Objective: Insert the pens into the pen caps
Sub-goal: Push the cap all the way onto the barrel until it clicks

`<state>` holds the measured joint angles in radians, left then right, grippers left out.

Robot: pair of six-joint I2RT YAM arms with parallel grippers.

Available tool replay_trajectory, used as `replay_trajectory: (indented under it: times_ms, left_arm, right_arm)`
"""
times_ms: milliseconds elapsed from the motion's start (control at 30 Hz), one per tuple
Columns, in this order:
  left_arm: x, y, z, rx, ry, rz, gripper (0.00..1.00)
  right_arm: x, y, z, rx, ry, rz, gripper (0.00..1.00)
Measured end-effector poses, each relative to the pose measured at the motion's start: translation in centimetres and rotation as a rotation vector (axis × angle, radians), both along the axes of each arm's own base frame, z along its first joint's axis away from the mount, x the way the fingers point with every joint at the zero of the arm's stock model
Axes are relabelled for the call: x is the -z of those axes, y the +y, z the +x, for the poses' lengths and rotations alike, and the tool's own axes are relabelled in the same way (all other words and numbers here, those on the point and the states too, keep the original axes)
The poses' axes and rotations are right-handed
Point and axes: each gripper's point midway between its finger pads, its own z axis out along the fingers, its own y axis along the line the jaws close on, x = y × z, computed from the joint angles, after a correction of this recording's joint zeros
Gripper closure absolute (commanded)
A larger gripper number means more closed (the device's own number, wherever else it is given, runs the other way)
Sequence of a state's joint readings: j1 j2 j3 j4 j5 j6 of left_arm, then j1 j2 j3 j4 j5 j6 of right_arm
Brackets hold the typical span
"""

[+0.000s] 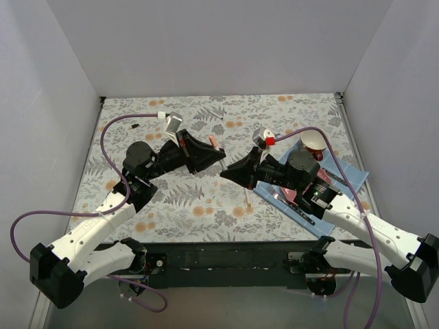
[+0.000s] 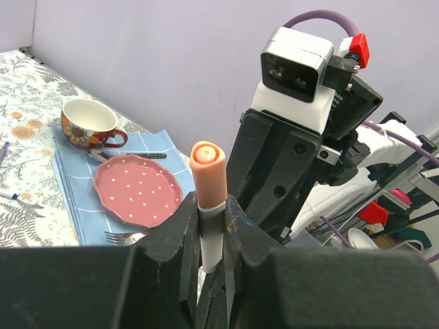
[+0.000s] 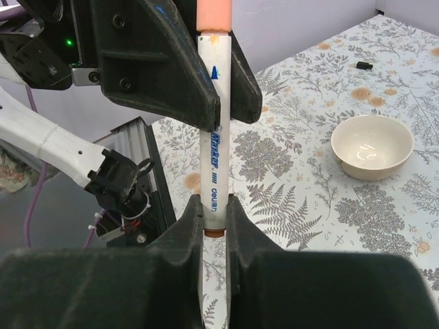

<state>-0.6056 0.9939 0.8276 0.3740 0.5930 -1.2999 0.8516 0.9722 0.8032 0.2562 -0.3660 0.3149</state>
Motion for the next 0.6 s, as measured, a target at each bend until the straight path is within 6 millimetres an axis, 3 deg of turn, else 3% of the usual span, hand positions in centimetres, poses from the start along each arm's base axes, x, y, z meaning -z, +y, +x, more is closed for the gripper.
replay_trajectory:
  times_ms: [67,200,467,600]
  left_arm:
    - [0.0,0.0,0.0,0.0,0.001,0.0,1.0]
    - [0.1,0.0,0.0,0.0,0.002,0.003,1.0]
    - [0.0,0.1,0.0,-0.001,0.001,0.003,1.0]
    - [-0.1,0.1,-0.2,0.003,-0.002,0.001,1.0]
  right_arm:
    - [0.0,0.0,0.0,-0.001,0.008,0.003,0.57]
    - [0.1,0.4,0.0,-0.009,0.032,0.0,0.49]
    - [-1.4,2.0,0.5,-0.05,0.053,0.013,0.54]
    - [-1.0,2.8,0.4,-0.093,0.072,0.006,0.58]
